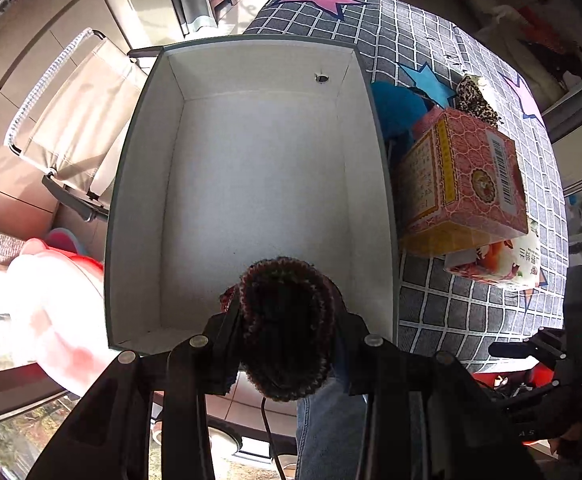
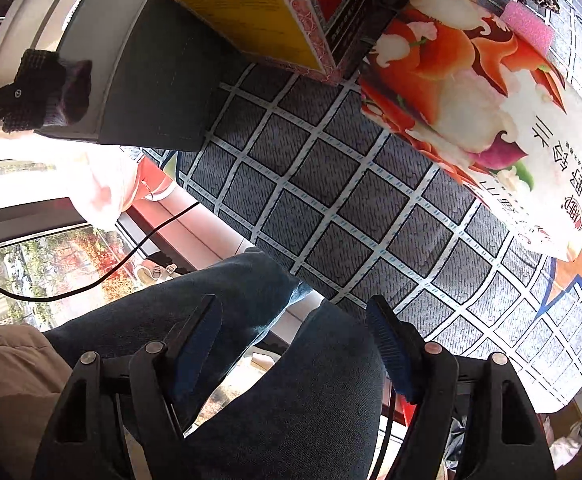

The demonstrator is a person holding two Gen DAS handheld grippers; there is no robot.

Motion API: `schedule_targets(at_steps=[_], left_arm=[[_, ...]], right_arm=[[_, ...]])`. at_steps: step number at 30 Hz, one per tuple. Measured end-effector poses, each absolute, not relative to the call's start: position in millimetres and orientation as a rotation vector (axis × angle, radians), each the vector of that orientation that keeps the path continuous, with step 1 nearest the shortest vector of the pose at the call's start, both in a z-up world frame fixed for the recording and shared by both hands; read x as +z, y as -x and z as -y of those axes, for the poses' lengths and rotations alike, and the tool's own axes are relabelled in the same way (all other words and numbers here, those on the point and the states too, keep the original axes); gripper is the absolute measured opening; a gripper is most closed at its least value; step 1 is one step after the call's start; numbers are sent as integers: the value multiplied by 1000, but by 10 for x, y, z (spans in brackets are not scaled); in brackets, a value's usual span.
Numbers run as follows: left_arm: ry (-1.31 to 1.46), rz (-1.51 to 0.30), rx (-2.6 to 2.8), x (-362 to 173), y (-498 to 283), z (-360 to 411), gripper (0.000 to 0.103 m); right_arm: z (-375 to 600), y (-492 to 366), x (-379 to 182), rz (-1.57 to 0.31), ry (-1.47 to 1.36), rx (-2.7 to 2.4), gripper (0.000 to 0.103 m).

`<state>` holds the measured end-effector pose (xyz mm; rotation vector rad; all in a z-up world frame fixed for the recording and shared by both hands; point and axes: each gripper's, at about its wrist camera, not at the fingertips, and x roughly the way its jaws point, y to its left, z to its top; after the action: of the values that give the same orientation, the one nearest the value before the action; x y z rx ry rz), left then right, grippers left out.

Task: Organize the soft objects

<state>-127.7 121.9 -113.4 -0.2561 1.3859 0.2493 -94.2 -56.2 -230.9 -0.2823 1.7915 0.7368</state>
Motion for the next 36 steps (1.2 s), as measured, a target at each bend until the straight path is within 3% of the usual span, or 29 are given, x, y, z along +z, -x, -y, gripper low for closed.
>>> schedule_targets(at_steps=[8, 15, 16, 17, 18, 20, 22, 24, 36], left_arm=[[295, -1349, 357, -1084, 1165, -1453, 40], [317, -1331, 403, -1115, 1058, -1625, 41], [322, -1330, 403, -1124, 1039, -1640, 43], [326, -1328, 407, -1129, 1026, -1656, 48], [331, -1324, 415, -1133, 1014, -1670, 61], [338, -1319, 441, -1145, 997, -1709, 81], [379, -1327, 437, -1196, 981, -1773, 88], [431, -1357, 429, -1276, 973, -1821, 102], [482, -1380, 380, -1327, 953, -1813, 103]], right_arm=[[-206, 616, -1358, -1516, 302, 892, 76], [-757, 409, -1080, -1394, 364, 869, 76], [-811, 376, -1040, -1387, 372, 863, 85], [-850, 352, -1023, -1382, 378, 857, 90], [-903, 318, -1007, -1373, 381, 851, 95], [-971, 261, -977, -1362, 395, 848, 95], [-1034, 193, -977, -1350, 424, 819, 100], [-1076, 146, -969, -1335, 423, 809, 102], [-1143, 125, -979, -1337, 426, 781, 102]])
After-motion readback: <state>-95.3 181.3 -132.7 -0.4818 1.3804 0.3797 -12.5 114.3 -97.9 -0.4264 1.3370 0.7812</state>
